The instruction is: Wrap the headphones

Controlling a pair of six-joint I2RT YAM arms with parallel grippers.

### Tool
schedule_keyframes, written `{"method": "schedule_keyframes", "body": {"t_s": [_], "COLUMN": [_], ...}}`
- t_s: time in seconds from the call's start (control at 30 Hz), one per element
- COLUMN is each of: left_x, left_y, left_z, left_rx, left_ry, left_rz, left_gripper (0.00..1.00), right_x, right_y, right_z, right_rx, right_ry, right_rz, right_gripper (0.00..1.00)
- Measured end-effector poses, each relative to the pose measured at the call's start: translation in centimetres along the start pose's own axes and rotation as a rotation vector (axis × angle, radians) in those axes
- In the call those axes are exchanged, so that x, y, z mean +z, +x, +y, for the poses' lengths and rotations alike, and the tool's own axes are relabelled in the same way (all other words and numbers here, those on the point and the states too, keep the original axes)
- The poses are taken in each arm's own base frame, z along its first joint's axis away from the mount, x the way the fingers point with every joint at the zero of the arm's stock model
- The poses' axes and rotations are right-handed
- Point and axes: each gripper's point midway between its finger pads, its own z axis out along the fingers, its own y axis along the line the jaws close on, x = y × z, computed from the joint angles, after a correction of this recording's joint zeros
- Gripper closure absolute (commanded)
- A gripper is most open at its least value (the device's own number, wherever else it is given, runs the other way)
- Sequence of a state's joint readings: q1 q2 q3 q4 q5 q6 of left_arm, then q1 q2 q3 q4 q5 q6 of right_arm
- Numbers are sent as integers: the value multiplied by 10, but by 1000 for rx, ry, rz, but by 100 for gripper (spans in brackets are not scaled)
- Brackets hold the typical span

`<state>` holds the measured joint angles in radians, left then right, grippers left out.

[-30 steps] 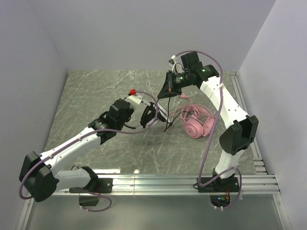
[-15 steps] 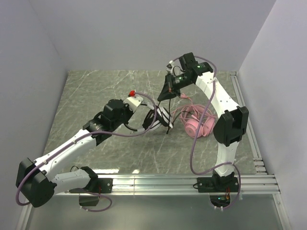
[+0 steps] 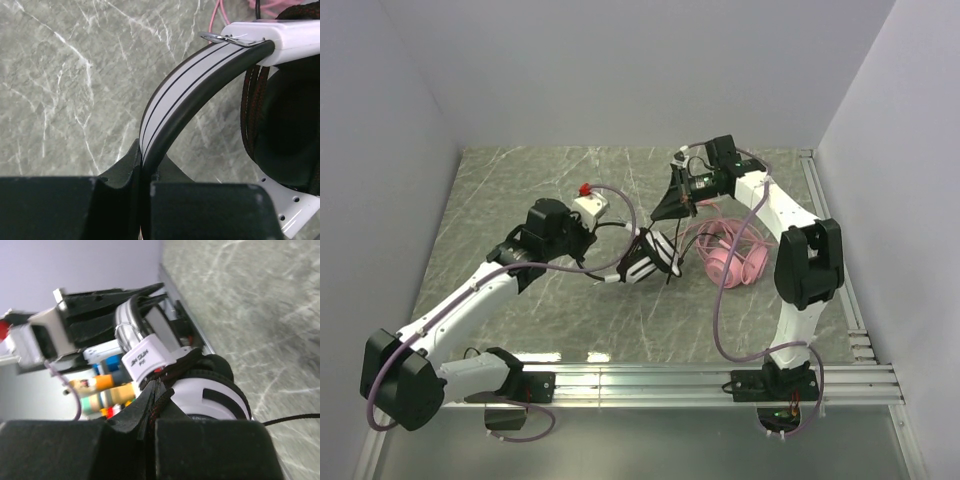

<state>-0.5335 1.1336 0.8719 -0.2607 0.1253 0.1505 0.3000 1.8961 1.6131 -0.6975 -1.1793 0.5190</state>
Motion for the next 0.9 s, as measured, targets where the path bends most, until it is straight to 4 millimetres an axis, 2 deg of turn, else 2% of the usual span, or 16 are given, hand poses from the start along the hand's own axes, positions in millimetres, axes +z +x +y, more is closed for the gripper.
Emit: {"method": "schedule_keyframes", "body": {"t_s": [0.13,0.33,0.7,0.9], "left_x": [0,2,7,5], "left_y": [-4,-4,-11,-19], "left_z": [0,-9,-12,-20], "left_rx": [-48,-110,-264,-304], "left_ry": [32,113,212,274], "left_rz": [-22,-30,-53,-79], "left_gripper": [100,100,100,100], "right_x": [-9,-15,-34,-43], "right_y": [-1,2,-2,0], "right_z": [7,22,28,44], "right_rx": [-1,-47,-112,-139], "right_ry": [-115,-244,-347,-406], "right_rz": [-3,-3,-43,-58], "right_gripper": [99,99,99,100]}}
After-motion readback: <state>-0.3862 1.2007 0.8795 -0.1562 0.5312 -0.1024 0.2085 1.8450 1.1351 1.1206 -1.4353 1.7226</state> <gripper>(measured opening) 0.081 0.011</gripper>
